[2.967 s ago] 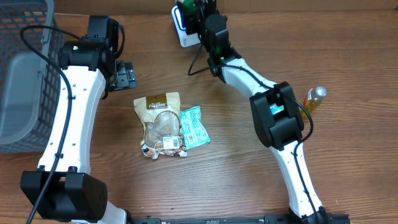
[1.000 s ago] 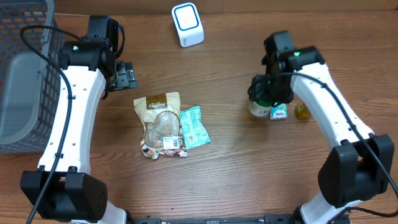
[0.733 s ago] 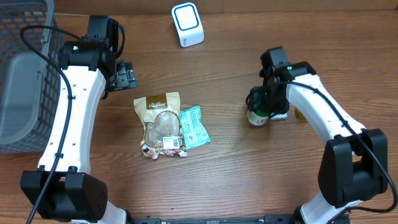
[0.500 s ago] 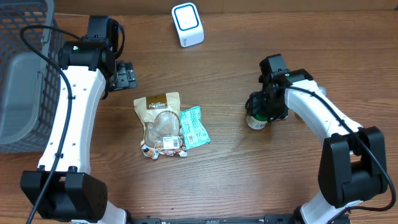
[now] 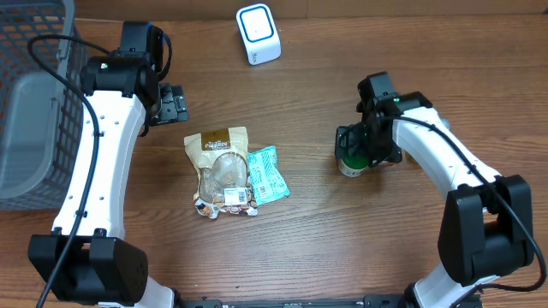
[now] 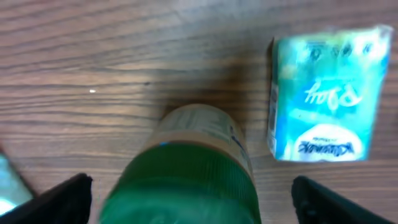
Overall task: Scan the item barcode
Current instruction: 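Release the jar and move the right gripper toward the mint-green wipes pack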
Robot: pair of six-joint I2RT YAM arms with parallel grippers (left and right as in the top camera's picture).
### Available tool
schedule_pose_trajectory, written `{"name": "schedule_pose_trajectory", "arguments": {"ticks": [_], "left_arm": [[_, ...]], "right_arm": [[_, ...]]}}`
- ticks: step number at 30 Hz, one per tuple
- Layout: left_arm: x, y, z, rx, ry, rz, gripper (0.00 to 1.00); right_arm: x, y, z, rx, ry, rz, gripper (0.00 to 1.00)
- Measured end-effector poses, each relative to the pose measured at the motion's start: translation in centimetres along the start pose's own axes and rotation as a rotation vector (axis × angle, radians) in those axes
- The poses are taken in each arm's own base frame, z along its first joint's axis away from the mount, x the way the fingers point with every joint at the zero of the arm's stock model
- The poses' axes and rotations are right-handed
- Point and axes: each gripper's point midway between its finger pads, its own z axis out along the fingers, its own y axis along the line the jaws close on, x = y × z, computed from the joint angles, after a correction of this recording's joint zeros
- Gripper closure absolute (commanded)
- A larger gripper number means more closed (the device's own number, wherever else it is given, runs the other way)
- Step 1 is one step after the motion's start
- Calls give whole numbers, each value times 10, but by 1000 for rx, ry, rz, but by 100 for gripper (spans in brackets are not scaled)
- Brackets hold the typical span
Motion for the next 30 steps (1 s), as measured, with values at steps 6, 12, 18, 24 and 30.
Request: {"name": "schedule_pose_trajectory", "arguments": {"ticks": [6,12,18,24,30], "left_arm": [[0,0,0,0,0,0,0],[0,0,0,0,0,0,0],[0,0,0,0,0,0,1],[0,0,0,0,0,0,1],[0,0,0,0,0,0,0]], "right_arm": [[-24,11,-48,-16,-49,-3,0],[-26,15,-95,-15,-47,-2,1],[-20,22,-111,-60,-38,-4,3],[-10,32,-152,-145,-124,-18,2],[12,33,-209,-213,-256,-40,1]]}}
